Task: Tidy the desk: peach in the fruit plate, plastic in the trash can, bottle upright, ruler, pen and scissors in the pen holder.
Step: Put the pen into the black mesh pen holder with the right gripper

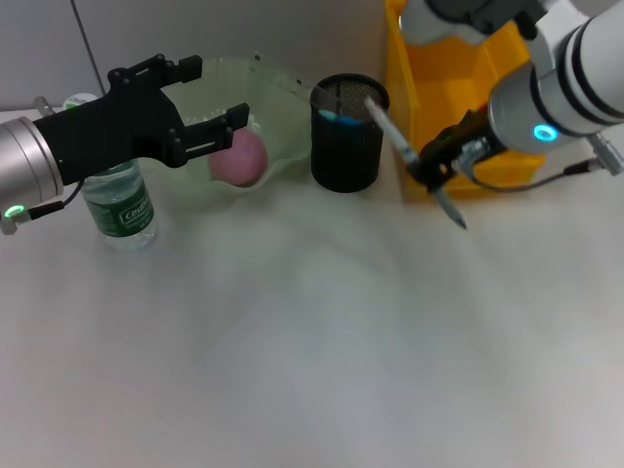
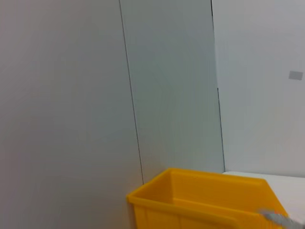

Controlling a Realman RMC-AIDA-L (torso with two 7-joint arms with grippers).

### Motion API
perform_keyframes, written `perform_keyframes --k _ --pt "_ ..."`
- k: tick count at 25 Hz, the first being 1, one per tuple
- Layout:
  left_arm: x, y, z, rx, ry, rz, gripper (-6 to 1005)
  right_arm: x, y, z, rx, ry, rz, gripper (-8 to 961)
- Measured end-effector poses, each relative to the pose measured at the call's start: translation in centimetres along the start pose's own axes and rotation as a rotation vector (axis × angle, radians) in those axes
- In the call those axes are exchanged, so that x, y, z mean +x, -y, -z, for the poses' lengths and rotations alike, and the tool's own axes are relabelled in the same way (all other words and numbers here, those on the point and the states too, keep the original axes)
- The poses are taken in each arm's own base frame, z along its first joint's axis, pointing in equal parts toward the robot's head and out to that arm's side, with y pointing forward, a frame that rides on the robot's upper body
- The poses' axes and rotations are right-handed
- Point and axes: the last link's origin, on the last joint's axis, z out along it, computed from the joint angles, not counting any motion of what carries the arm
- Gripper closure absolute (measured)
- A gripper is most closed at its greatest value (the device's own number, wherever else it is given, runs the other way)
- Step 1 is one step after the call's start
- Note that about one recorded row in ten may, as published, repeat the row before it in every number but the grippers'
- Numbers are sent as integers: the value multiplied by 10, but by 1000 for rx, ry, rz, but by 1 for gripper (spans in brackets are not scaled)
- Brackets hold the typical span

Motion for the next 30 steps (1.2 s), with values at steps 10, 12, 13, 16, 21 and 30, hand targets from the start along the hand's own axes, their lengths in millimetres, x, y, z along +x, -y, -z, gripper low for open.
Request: perform_keyframes --k 10,12,13,16,21,30 --pt "-1 0 1 2 1 -5 197 -25 6 -8 69 209 29 839" --pt "-1 0 1 2 1 -10 197 -30 8 -11 83 261 33 839" --pt "-1 0 1 2 0 -11 197 -35 9 -15 96 309 37 839" --pt "-1 0 1 1 0 -11 197 -39 12 -20 113 360 36 839" --pt "0 0 0 -1 -1 -13 197 -42 18 -28 139 422 24 839" --pt "2 -1 -2 -9 -2 -17 197 -34 11 -58 146 475 47 838"
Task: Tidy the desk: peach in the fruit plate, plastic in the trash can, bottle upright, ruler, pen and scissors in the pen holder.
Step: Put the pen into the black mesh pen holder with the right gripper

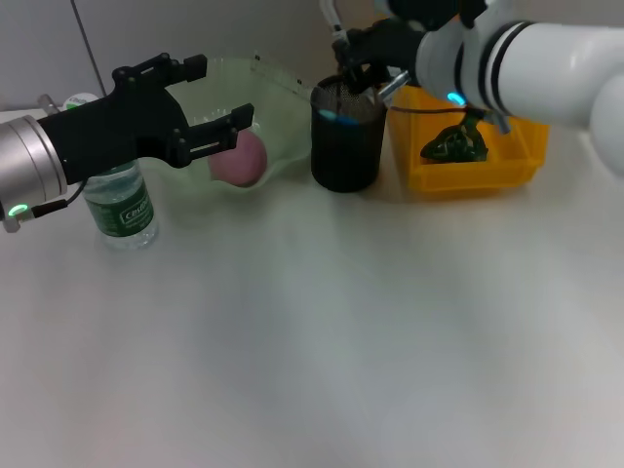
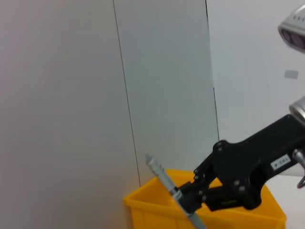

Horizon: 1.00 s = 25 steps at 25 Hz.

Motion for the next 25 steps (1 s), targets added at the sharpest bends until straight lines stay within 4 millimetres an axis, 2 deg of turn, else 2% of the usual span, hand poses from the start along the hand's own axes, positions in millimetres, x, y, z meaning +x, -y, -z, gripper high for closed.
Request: perform_keyframes --k 9,25 --pt "0 0 0 -3 0 0 197 4 -4 -7 13 59 10 839" --pt "-1 0 1 2 0 1 197 25 -8 -18 23 102 -16 838"
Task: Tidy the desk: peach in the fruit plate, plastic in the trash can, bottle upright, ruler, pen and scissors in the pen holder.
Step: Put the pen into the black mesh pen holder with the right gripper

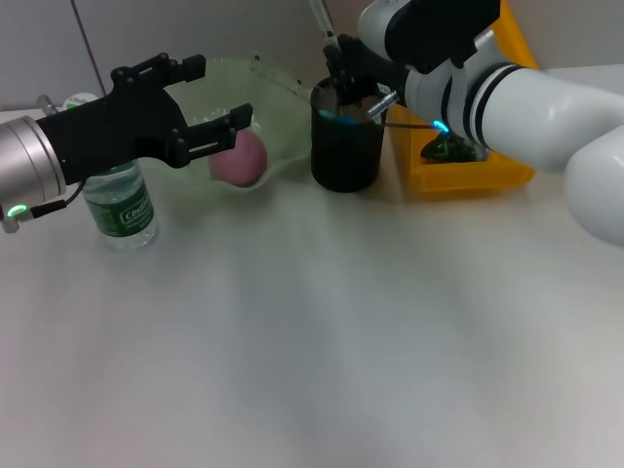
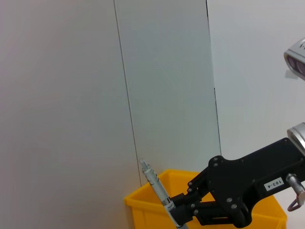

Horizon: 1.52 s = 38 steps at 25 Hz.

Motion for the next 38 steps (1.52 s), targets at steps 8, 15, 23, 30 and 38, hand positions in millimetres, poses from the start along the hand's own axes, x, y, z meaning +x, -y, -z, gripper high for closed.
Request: perform_keyframes --k 8,15,23,30,38 --pt "0 0 0 1 1 0 197 4 -1 -2 0 1 12 838" --pt "1 1 0 -1 0 -3 197 6 -1 -3 7 12 15 837" --pt "1 1 0 -1 -2 -3 197 9 2 -7 16 13 18 625" --pt "1 1 1 1 -1 -2 197 -1 -2 0 13 60 12 501" --pt "2 5 5 28 -21 13 197 -21 -3 33 7 117 -25 419"
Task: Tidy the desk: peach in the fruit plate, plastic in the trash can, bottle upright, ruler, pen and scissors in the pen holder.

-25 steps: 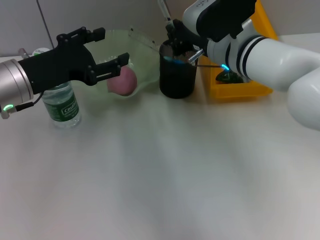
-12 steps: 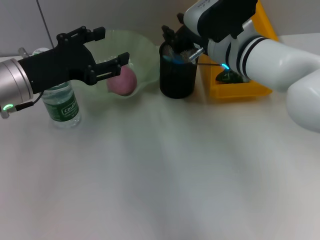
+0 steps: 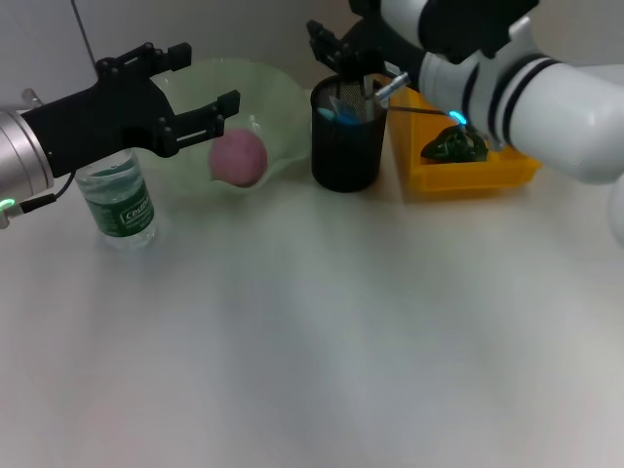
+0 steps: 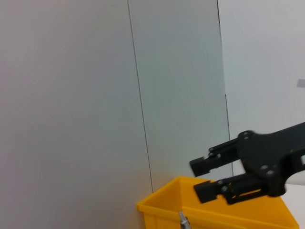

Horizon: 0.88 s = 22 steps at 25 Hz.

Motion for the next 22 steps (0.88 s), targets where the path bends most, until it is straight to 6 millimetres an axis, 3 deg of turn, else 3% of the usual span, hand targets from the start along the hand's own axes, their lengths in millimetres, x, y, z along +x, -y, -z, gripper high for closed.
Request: perform_keyframes --k 9,18,22 --pt "-1 5 6 27 -5 7 197 -6 10 31 0 -88 -17 419" --pt "-3 5 13 44 -12 6 197 -25 10 65 -29 -137 3 419" --pt "-3 5 13 43 -13 5 197 -29 10 74 -127 -131 -33 419"
